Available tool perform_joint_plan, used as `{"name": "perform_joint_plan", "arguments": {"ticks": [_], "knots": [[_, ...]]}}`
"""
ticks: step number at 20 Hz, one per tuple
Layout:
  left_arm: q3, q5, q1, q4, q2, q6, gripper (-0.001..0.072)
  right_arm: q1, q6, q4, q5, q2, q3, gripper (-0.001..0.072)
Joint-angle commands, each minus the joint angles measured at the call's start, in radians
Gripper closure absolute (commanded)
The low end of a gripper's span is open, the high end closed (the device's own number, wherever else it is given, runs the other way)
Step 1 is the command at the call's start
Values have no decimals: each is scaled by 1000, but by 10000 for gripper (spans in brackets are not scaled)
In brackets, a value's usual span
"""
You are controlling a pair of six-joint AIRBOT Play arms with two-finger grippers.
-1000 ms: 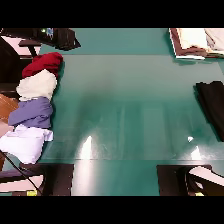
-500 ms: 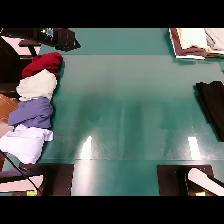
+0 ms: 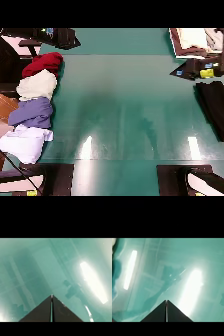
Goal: Fold the shirts.
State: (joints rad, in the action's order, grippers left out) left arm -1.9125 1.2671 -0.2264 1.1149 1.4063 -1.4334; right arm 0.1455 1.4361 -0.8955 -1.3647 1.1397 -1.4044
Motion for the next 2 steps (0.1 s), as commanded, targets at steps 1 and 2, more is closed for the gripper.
{"name": "perform_joint_plan", "arguments": {"ticks": [1, 2], "knots": [[0, -3, 0, 0, 0, 0, 681, 73, -6, 3, 2, -1, -1, 694], [0, -3, 0, 0, 0, 0, 681, 73, -6, 4, -1, -1, -1, 694]]}}
